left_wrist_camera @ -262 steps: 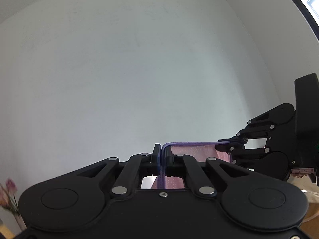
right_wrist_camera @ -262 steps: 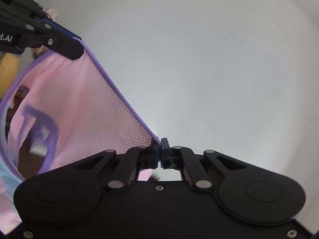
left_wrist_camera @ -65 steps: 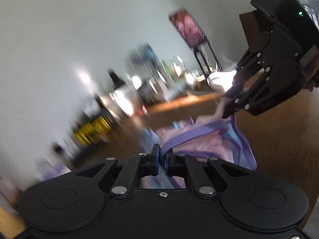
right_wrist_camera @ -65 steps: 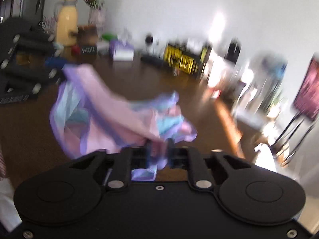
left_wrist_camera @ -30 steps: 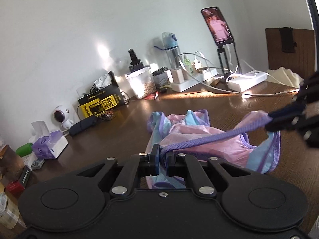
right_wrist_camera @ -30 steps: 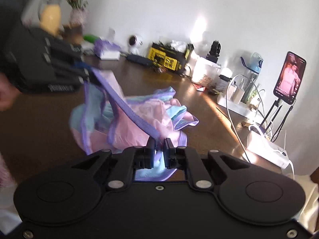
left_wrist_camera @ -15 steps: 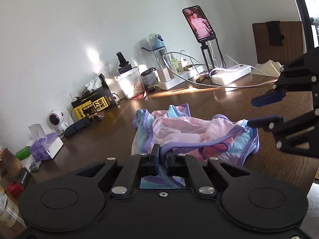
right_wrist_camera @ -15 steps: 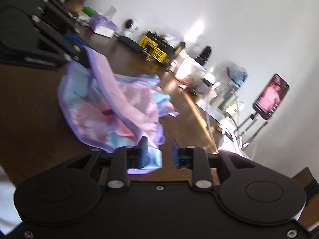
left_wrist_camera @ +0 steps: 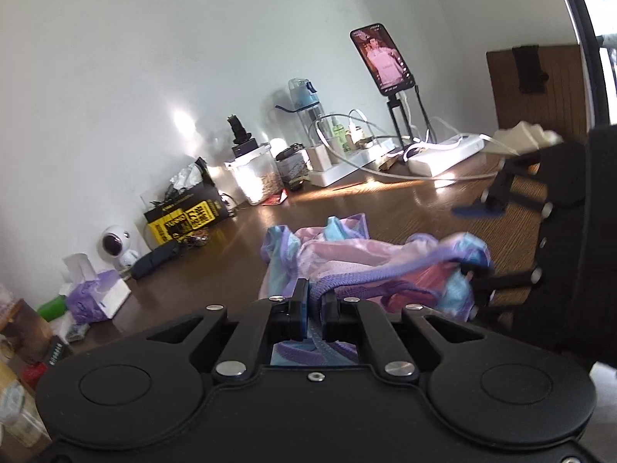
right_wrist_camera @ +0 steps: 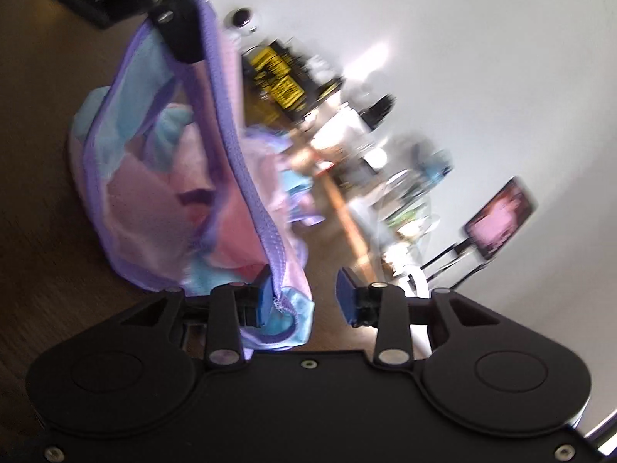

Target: Fold clothes

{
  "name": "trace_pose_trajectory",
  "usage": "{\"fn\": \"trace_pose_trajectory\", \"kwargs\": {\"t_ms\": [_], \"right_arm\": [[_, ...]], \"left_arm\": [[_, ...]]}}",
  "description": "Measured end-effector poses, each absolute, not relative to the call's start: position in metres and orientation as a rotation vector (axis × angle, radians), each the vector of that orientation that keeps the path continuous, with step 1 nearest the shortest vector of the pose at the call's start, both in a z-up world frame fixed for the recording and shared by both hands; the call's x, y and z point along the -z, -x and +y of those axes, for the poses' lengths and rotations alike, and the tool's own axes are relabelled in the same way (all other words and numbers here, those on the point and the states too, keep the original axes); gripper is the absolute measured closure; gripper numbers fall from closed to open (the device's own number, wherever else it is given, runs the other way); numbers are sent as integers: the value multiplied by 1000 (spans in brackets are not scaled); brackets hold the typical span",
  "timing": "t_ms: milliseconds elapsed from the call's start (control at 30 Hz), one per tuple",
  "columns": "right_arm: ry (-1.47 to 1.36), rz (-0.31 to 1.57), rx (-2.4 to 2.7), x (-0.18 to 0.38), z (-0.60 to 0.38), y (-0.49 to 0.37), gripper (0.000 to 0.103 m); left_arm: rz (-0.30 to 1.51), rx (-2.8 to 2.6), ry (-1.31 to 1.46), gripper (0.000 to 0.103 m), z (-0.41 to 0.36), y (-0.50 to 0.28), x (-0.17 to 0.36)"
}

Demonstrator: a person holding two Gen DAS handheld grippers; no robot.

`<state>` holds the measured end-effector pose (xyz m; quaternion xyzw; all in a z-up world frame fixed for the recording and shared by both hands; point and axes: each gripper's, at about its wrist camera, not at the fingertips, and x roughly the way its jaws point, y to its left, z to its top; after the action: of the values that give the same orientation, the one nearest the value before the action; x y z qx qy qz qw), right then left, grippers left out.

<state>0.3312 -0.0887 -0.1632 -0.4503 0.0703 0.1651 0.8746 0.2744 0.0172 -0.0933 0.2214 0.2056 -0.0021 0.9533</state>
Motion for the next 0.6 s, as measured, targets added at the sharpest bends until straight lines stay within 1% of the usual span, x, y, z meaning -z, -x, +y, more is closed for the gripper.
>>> {"fn": "trace_pose_trajectory", "kwargs": {"t_ms": [233, 400, 467, 600], "right_arm": [[944, 59, -250, 143, -114, -318, 64], [959, 127, -333, 139, -117, -302, 62], [959, 120, -341, 133, -121, -289, 62], [885, 159, -355, 115, -141, -277, 62]], "left_arm": [[389, 11, -495, 96, 4, -268, 97], [357, 16, -537, 96, -8, -270, 97], [346, 8, -540, 96, -8, -269, 96], [332, 11, -538, 96, -10, -270, 94]]}}
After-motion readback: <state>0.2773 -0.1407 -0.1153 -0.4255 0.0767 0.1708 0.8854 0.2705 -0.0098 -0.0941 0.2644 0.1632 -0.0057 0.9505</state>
